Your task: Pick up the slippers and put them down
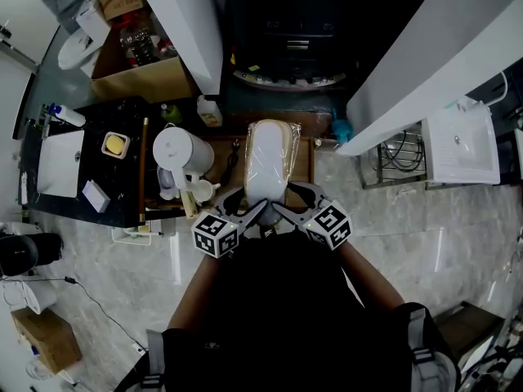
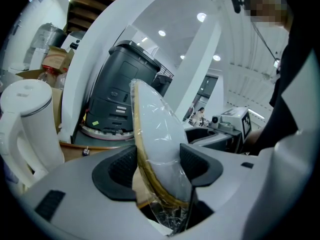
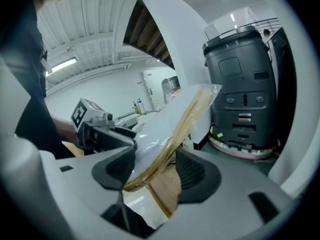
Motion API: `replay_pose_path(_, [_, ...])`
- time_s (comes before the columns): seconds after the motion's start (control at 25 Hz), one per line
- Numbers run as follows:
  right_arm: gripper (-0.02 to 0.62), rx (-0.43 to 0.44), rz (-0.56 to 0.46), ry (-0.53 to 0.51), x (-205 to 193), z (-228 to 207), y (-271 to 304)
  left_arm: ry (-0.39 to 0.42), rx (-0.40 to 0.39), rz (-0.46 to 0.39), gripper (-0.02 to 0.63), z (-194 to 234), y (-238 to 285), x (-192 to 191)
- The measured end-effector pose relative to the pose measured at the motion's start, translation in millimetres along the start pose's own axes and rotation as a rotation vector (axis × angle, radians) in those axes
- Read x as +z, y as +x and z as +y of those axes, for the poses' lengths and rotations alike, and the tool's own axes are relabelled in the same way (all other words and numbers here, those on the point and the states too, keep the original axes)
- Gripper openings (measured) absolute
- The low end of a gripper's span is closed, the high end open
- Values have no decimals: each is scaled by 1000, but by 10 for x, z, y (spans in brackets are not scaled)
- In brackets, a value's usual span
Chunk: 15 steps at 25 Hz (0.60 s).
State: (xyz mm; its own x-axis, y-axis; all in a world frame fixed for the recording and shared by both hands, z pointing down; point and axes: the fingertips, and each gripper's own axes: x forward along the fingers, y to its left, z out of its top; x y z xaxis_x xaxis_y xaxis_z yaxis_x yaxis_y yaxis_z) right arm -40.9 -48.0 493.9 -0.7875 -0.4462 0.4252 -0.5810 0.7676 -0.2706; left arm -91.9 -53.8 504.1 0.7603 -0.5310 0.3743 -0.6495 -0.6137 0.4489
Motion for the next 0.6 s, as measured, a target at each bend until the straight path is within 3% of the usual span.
replay_pose_path(0.6, [249,-11,-57,10,214,84,-80,61,-16,-26,272,-86,-121,214])
